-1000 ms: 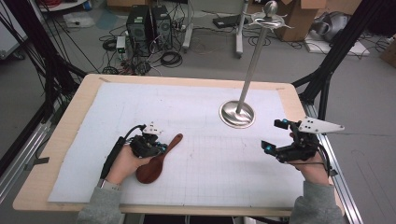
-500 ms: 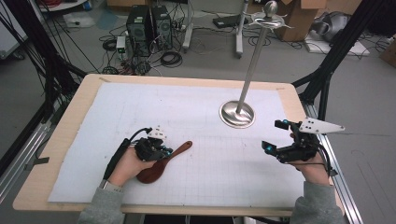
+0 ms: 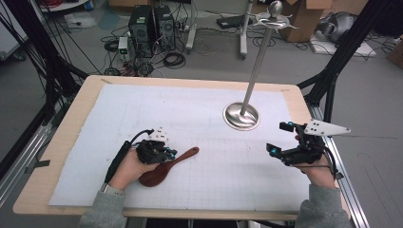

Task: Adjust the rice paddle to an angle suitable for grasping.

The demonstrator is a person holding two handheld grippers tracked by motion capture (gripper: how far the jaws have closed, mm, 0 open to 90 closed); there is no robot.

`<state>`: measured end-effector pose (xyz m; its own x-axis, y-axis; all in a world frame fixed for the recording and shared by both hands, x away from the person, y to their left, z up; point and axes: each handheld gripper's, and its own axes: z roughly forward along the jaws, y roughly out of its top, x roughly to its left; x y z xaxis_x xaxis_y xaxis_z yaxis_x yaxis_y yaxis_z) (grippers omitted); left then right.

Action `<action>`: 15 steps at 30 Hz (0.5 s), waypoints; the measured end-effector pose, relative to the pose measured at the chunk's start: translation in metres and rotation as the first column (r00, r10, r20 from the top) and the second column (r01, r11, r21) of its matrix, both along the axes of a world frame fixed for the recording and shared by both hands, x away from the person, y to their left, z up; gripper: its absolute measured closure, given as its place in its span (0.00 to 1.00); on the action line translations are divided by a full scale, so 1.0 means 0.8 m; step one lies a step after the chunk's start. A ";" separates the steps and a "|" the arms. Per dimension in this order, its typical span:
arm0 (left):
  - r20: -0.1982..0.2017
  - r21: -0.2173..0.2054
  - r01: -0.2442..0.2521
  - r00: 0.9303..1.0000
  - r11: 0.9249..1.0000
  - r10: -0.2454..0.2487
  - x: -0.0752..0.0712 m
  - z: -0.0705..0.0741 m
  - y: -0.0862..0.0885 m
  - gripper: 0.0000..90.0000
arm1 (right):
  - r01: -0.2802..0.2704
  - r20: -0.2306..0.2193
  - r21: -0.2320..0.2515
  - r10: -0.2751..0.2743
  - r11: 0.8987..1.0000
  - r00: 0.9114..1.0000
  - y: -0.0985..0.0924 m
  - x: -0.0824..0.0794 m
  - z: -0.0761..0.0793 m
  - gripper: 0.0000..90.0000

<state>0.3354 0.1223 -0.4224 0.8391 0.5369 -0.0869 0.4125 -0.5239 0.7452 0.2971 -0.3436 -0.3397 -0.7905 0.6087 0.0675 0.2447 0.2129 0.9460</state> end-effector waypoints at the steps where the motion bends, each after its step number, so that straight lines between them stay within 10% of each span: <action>1: -0.001 -0.004 -0.003 1.000 1.000 0.003 -0.001 0.004 0.003 0.97 | 0.003 0.000 0.000 -0.003 1.000 1.000 0.000 0.000 0.000 0.00; 7: 0.034 -0.021 0.006 0.999 1.000 -0.006 -0.007 0.021 0.002 0.68 | -0.001 0.001 -0.004 0.001 1.000 1.000 0.000 0.000 0.000 0.00; 10: 0.122 -0.009 0.025 0.992 1.000 -0.024 -0.014 0.025 -0.009 0.50 | 0.001 -0.003 -0.005 -0.001 1.000 1.000 0.000 -0.001 0.000 0.00; 15: 0.106 0.008 0.049 0.993 0.999 -0.050 -0.016 0.026 -0.017 0.23 | 0.002 -0.002 -0.002 -0.002 1.000 1.000 -0.002 -0.002 0.000 0.00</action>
<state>0.3228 0.1089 -0.4013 0.8691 0.4947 0.0072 0.3043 -0.5460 0.7805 0.2957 -0.3454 -0.3394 -0.7892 0.6104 0.0678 0.2468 0.2142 0.9451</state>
